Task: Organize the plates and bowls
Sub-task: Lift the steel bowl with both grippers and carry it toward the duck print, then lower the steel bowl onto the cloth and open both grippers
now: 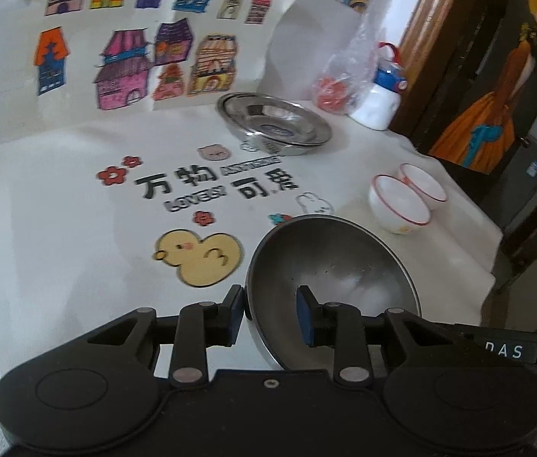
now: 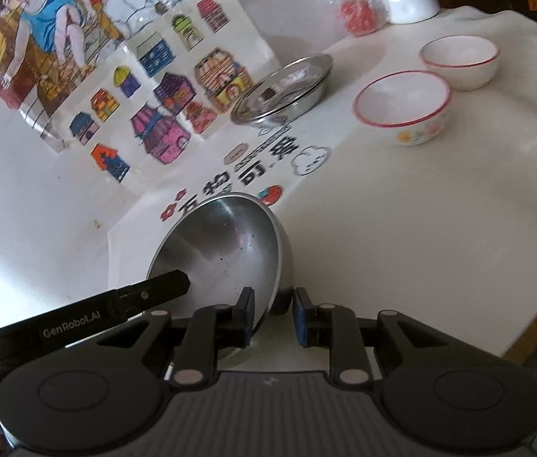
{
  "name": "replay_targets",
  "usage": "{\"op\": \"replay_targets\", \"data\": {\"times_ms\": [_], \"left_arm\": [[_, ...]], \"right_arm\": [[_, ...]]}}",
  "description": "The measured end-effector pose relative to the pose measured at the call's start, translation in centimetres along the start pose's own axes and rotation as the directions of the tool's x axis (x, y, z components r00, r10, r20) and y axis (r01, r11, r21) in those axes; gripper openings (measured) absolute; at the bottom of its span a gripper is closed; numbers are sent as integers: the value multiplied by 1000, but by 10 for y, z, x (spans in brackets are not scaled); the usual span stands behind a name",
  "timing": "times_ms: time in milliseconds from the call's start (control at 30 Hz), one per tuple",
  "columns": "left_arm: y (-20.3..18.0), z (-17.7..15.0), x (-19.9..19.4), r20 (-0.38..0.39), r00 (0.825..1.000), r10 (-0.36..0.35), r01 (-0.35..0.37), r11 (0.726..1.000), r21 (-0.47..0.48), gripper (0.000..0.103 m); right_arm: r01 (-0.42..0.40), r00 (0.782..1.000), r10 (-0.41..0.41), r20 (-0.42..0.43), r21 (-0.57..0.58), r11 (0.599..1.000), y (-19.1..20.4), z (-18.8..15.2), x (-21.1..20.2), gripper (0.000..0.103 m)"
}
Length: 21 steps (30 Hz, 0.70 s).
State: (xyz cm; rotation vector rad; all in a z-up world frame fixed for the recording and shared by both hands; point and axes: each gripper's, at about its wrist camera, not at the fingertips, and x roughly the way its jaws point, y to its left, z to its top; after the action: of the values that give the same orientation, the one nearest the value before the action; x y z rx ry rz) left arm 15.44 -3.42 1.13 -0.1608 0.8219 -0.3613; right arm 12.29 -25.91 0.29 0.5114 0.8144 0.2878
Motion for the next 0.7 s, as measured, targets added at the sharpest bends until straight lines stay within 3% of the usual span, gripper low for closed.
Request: {"op": "replay_targets", "data": {"times_ms": [367,533,700], "left_arm": [[17,1,1,3,1000,2,-2,999,-44,36],[21,0,-4,34,999,4,-2,998,-63,58],[29,2,-14,86,996,19,-11,996,-92,67]], "right_arm": [[-13,999,13,31,-6,1000,5,1,2,39],[33,992,-25,123,-61,998,12,-2,-11,63],[52,981,-37,192,-74,996,11,-2,-26,81]]}}
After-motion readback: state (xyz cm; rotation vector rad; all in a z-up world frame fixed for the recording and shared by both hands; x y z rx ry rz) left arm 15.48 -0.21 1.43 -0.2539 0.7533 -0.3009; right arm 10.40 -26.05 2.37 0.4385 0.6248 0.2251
